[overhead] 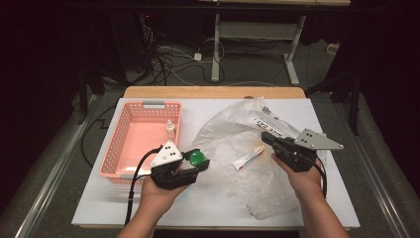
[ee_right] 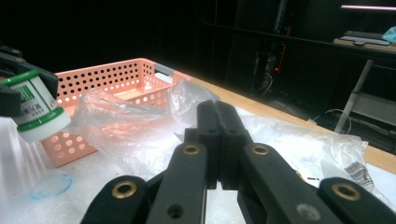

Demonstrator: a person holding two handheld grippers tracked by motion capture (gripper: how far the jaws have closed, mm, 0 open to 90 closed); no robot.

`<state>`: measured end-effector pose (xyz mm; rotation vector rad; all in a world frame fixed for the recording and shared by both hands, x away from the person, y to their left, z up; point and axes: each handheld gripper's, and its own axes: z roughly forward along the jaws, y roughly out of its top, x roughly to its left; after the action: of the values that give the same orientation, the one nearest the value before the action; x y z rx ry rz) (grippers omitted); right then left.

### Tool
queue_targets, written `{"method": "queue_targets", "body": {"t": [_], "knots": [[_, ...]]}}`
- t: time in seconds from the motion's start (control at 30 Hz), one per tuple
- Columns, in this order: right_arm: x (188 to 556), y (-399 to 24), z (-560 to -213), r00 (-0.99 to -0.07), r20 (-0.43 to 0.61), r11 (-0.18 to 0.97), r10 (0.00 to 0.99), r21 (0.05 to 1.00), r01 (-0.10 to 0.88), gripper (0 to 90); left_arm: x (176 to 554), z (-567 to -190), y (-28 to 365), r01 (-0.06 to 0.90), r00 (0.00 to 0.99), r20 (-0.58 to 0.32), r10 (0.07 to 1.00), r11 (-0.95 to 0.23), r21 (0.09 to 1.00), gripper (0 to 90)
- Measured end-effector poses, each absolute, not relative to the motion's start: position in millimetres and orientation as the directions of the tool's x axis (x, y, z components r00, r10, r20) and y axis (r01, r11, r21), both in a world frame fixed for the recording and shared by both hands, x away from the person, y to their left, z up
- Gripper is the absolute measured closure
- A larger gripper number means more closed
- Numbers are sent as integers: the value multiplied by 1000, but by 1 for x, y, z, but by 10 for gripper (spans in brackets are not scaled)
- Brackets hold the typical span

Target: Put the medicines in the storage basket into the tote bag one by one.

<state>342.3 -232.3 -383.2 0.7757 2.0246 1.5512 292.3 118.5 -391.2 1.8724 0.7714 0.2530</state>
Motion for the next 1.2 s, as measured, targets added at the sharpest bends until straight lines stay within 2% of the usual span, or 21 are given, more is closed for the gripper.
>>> {"method": "queue_targets", "body": {"t": [0.57, 1.2], "knots": [[343, -233, -385, -729, -22, 200, 684, 967, 158, 900, 306, -398, 72, 374, 818, -152, 555, -313, 873, 499], [343, -233, -384, -729, -20, 197, 684, 968, 158, 900, 319, -409, 32, 362, 840, -150, 521, -333, 870, 498]]}}
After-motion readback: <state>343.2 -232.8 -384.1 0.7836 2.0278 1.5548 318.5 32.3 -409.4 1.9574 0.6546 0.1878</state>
